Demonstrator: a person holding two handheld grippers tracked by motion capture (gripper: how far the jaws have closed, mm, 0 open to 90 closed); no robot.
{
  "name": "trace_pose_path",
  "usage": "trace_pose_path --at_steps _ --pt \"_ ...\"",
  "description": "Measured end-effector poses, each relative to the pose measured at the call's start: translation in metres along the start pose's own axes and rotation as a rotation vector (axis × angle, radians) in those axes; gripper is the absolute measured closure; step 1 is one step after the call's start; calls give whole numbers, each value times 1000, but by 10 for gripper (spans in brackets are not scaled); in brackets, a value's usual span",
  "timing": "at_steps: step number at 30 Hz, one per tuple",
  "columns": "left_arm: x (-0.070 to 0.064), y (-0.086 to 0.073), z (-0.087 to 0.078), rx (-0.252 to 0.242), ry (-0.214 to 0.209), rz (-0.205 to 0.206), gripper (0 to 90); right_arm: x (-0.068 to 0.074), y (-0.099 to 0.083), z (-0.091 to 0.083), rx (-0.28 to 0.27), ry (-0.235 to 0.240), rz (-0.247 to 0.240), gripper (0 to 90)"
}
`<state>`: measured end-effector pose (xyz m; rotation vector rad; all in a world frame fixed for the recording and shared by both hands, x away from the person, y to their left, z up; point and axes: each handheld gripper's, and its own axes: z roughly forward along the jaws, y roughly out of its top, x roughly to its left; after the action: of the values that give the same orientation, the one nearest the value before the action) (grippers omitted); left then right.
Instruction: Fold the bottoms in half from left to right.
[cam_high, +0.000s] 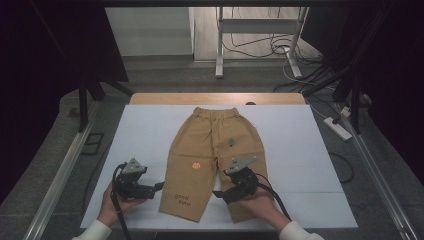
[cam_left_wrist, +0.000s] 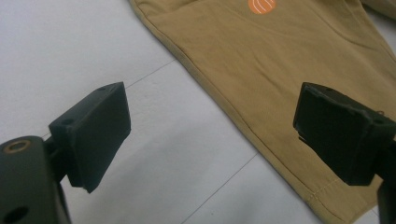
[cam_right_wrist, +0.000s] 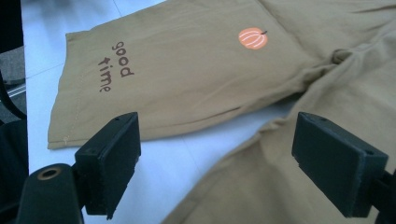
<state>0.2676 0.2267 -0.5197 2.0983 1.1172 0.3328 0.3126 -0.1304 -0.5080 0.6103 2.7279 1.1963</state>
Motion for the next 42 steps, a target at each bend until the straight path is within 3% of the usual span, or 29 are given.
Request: trace_pose_path --at_steps 42 --pt "3 0 1 -1 -3 -4 113 43 31 54 45 93 -89 159"
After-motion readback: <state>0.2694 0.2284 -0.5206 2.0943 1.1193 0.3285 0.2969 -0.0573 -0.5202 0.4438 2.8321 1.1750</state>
